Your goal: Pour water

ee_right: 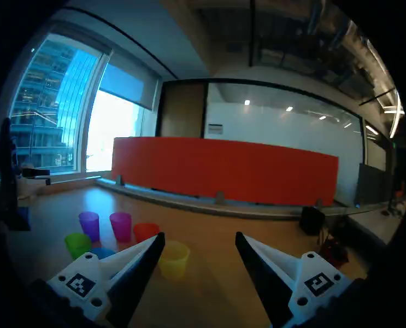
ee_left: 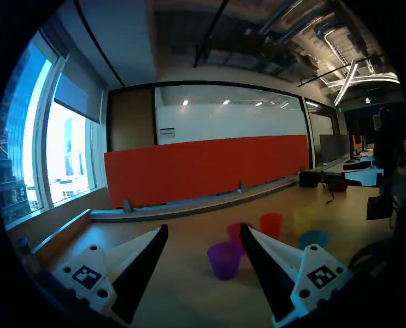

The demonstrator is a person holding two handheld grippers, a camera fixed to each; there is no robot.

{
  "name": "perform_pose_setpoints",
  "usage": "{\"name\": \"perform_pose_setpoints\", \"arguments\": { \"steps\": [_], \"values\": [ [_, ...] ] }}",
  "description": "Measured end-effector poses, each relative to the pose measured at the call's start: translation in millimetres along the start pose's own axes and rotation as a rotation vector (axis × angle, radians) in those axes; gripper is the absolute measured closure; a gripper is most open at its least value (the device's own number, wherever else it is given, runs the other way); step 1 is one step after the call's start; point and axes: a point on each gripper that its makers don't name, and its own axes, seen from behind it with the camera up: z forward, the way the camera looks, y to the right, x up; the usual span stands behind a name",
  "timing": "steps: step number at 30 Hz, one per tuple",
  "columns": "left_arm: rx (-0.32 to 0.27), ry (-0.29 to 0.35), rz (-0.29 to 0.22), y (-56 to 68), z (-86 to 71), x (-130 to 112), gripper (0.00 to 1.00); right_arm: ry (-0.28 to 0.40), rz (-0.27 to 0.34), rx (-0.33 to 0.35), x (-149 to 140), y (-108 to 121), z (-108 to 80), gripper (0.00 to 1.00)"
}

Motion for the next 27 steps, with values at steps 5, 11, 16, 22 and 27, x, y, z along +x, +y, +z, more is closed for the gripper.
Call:
{"name": "perform_pose_setpoints", "arguments": {
  "steps": [5, 11, 16, 22, 27],
  "values": [
    [0.045, 0.033, -0.025, -7.1, -0.5, 8.9, 0.02, 0.044, 0.018, -0.089, 9.6, 15.1, -2.2, 0.0],
    [0.093, 0.044, -0.056, -15.0, -2.2, 13.9, 0.03, 0.08, 0.043, -0.168, 15.9, 25.0, -7.8, 0.0],
    [0.105, 0.053, -0.064, -17.8, -1.4, 16.4, 0.03, 0.102, 0.067, -0.207, 19.6, 30.9, -13.1, 0.0],
    [0.122, 0.037, -0.054, -21.9, 1.5, 10.0, 0.03, 0.094, 0.069, -0.218, 16.0, 34.5, -16.0, 0.0],
    [0.144, 0.035, -0.048, -26.0, 3.3, 8.9, 0.03, 0.089, 0.076, -0.22, 11.9, 35.0, -18.0, 0.0]
  ]
}}
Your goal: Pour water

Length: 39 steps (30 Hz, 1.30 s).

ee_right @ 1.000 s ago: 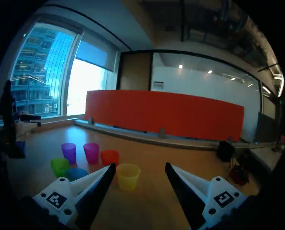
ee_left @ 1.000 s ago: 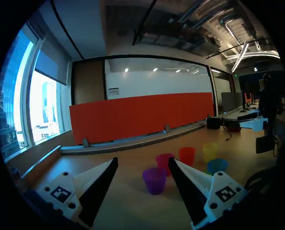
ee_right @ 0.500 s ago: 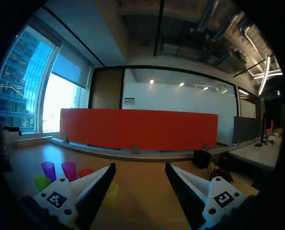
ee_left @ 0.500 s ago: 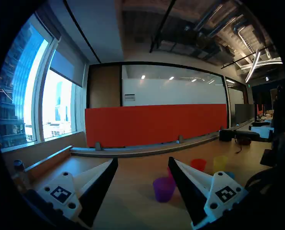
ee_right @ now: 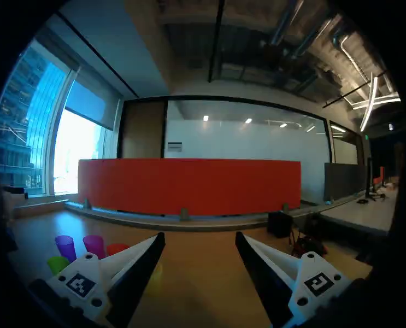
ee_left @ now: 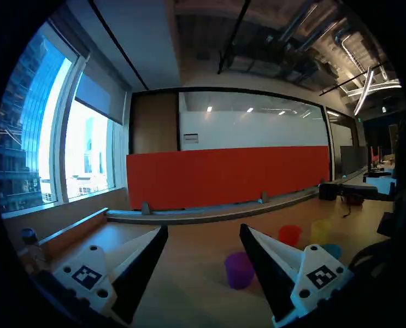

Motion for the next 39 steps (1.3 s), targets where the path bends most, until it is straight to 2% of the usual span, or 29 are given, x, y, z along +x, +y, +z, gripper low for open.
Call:
{"name": "perform_pose_setpoints", "arguments": {
  "steps": [12, 21, 33, 39],
  "values": [
    [0.072, -0.006, 0.02, -14.8, 4.3, -21.3, 0.03, 0.011, 0.054, 0.026, 6.2, -5.4, -6.2, 0.0],
    [0.102, -0.011, 0.01, -19.1, 4.2, -42.0, 0.03, 0.018, 0.089, 0.028, 16.1, -7.1, -7.1, 0.01],
    [0.129, -0.021, -0.033, -21.9, -1.3, -62.2, 0.03, 0.019, 0.085, 0.02, 21.6, -7.8, -8.1, 0.01],
    [0.133, -0.024, -0.02, -22.8, -2.4, -67.9, 0.02, 0.02, 0.076, 0.021, 22.9, -9.7, -9.2, 0.01]
  ]
}}
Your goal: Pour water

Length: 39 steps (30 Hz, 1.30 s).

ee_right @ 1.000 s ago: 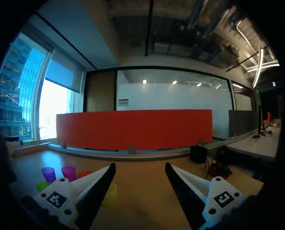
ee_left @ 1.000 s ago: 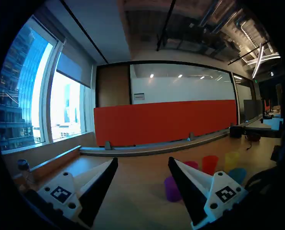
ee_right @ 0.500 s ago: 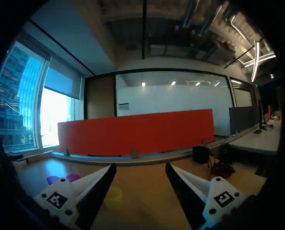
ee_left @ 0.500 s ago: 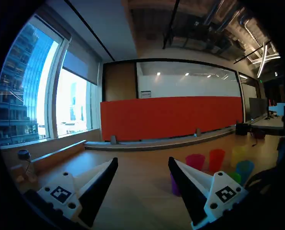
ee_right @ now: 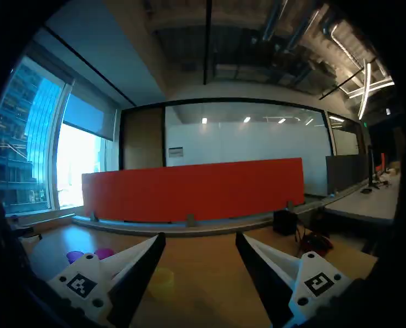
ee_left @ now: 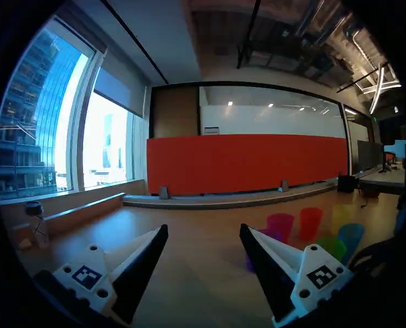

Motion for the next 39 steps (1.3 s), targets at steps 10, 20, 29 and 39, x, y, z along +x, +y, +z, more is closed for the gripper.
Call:
{"name": "perform_pose_setpoints", "arguments": {
  "steps": [10, 20, 29, 39],
  "values": [
    [-0.008, -0.011, -0.014, 0.2, -0.8, -10.9, 0.03, 0.005, -0.004, 0.002, 3.3, -1.1, -2.1, 0.01],
    [-0.014, -0.027, -0.028, -1.7, 1.9, -17.0, 0.03, 0.011, -0.014, 0.002, 9.4, -3.3, -2.6, 0.01],
    [-0.024, -0.031, -0.027, 1.4, 3.1, -17.1, 0.03, 0.013, -0.019, 0.008, 10.7, -7.3, -1.7, 0.01],
    [-0.025, -0.032, -0.025, 2.1, 3.9, -17.6, 0.03, 0.015, -0.023, 0.012, 13.1, -7.6, -3.1, 0.01]
  ]
}}
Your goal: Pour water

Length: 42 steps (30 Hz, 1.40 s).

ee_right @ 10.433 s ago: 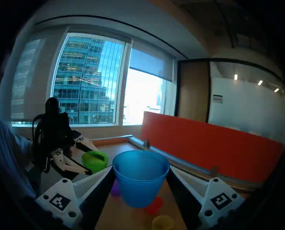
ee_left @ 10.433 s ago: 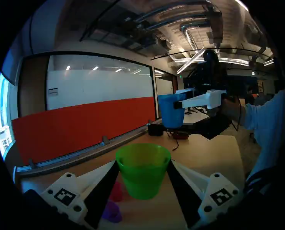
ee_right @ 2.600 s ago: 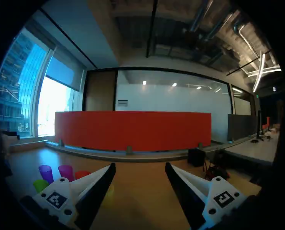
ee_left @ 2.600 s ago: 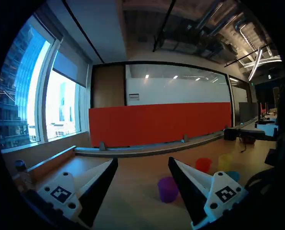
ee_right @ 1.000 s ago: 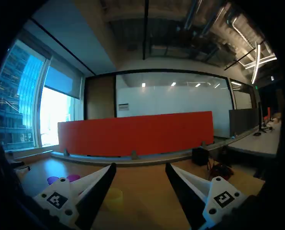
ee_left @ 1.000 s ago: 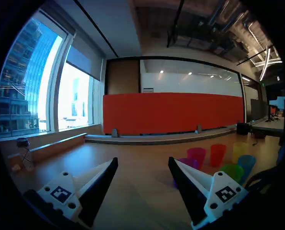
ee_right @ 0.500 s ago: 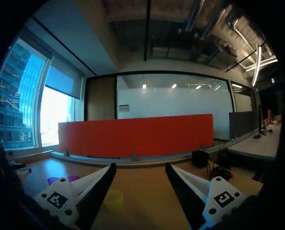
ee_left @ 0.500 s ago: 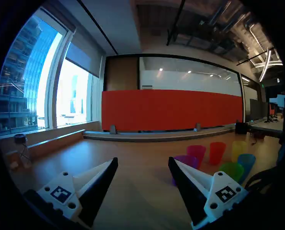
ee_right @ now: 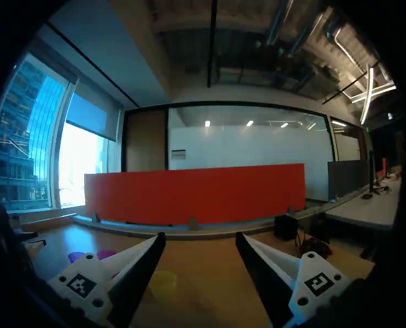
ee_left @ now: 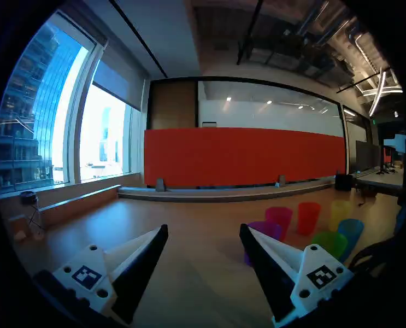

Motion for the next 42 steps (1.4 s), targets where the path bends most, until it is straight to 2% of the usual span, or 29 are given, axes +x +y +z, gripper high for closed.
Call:
{"name": "perform_pose_setpoints", "arguments": {
  "steps": [15, 30, 38, 42],
  "values": [
    [-0.001, -0.001, 0.001, -0.7, -0.7, 0.6, 0.03, 0.012, -0.031, 0.004, -9.0, 13.2, 0.0, 0.01],
    [-0.001, -0.001, 0.001, -1.1, -0.7, 0.3, 0.02, 0.01, -0.04, -0.007, -44.2, 20.3, 7.8, 0.01],
    [-0.001, -0.001, 0.001, -0.9, -1.1, 0.4, 0.02, 0.008, -0.076, -0.027, -68.1, 25.7, 11.3, 0.01],
    [0.0, -0.001, 0.001, -1.1, -1.1, 0.6, 0.03, -0.006, -0.068, -0.028, -78.1, 28.2, 13.3, 0.01]
  ]
}}
